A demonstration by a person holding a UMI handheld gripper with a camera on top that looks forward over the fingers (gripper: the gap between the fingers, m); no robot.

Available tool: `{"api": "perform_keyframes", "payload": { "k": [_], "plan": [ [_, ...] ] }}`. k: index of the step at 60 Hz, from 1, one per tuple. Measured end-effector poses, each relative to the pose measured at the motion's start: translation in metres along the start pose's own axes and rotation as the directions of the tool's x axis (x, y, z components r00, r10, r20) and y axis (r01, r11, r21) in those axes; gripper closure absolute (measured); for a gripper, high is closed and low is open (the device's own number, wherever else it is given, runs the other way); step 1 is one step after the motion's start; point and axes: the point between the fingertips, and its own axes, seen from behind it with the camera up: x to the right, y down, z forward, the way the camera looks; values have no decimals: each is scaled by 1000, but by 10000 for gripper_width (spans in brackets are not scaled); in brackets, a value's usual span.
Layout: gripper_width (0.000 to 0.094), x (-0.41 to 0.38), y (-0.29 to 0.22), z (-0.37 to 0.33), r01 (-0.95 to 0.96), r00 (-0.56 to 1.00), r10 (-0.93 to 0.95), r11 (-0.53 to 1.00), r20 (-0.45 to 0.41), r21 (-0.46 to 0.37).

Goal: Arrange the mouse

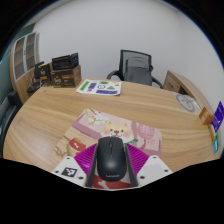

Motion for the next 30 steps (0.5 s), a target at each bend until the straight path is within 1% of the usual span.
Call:
{"api": "perform_keyframes", "payload": {
  "k": [2,3,4,6,9,14,18,25,30],
  "plan": [
    [214,-1,1,-2,-17,1000,17,1000,7,-13],
    [93,-1,1,-5,-24,1000,24,1000,12,-18],
    [56,-2,-1,-8,-32,999,33,999,17,-22],
    [99,1,-5,-17,-48,999,49,998,19,-26],
    [69,8,-14,-38,-63,998,63,998,13,-15],
    [69,25,-28,-85,-65,998,65,998,3,18],
    [71,36,-33,-131,-68,998,68,997,11,41],
    [72,66,-25,-210,-65,998,66,996,-2,67],
    [69,88,-7,-256,-68,997,70,996,-21,63]
  ]
}}
